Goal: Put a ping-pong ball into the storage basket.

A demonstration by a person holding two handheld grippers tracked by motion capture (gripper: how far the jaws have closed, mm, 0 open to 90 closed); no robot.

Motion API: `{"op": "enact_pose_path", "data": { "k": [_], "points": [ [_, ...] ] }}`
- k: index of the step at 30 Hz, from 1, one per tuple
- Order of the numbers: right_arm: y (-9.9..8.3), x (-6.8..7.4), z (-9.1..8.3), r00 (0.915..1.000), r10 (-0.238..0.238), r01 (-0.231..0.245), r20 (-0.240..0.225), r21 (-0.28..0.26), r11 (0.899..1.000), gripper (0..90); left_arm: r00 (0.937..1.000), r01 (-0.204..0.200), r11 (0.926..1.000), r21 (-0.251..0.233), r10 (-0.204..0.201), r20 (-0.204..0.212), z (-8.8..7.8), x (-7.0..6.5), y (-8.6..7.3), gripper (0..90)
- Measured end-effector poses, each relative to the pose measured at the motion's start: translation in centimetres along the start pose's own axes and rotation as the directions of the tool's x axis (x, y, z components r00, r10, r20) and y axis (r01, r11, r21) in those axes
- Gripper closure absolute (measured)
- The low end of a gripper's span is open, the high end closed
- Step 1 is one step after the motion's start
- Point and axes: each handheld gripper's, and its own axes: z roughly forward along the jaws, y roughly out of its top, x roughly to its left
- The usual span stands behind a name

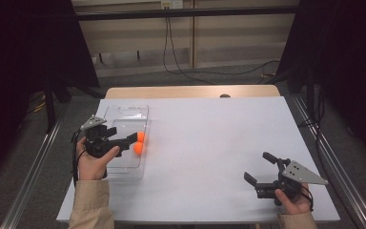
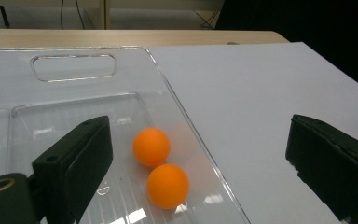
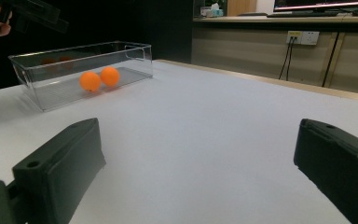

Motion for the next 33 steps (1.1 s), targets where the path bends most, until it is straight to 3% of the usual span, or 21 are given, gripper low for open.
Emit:
{"op": "enact_pose_path", "data": {
  "k": [16,21,33],
  "points": [
    [0.0,0.0,-0.1,0.9999,0.011,-0.011,0.003,-0.007,1.000,0.7,0.9973,-0.066,0.9946,-0.080,0.068,0.026,-0.9,-1.4,-1.7,5.1],
    [0.0,0.0,-0.1,1.0000,0.005,-0.005,0.003,-0.005,1.000,0.7,0.9969,-0.067,0.9943,-0.082,0.070,0.036,-1.0,-1.6,-2.5,5.0],
    [0.0,0.0,-0.1,1.0000,0.003,-0.003,0.002,-0.003,1.000,0.7,0.9959,-0.068,0.9868,-0.147,0.076,0.049,-1.5,-1.8,-4.1,4.4]
  ]
}}
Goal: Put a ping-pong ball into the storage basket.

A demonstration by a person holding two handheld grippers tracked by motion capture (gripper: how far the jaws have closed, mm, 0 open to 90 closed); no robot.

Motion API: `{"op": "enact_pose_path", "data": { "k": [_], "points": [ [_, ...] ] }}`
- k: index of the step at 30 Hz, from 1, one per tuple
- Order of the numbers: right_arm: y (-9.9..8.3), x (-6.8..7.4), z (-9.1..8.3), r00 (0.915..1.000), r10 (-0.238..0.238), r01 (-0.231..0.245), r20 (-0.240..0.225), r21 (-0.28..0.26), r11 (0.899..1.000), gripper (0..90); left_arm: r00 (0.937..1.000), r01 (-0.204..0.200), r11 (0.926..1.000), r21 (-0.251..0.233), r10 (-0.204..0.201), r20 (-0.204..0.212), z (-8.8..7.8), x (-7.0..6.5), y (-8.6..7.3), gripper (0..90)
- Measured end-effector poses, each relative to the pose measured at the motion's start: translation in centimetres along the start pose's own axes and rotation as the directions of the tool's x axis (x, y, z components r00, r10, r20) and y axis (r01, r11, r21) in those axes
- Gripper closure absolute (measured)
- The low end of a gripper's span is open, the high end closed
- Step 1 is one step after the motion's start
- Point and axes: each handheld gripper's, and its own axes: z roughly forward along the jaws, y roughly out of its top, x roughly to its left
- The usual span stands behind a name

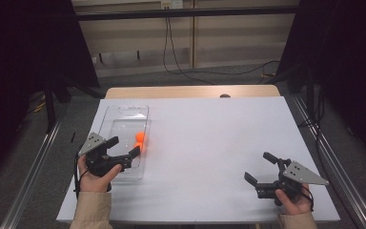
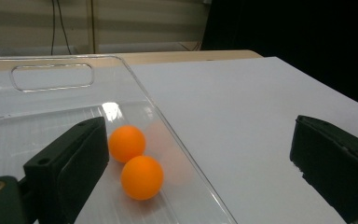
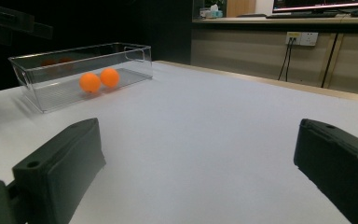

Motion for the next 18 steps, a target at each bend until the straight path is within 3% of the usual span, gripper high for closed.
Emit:
{"op": "enact_pose_path", "data": {
  "k": [13,18],
  "points": [
    [0.0,0.0,0.0,1.0000,-0.001,0.001,-0.001,-0.001,1.000,0.7,0.9994,-0.034,0.9991,-0.026,0.034,0.000,-0.4,-0.4,-1.4,4.0],
    [0.0,0.0,0.0,1.0000,0.002,-0.002,0.000,-0.001,1.000,0.7,0.9991,-0.042,0.9970,-0.066,0.041,-0.003,-0.2,-0.4,-1.8,2.7]
  ]
}}
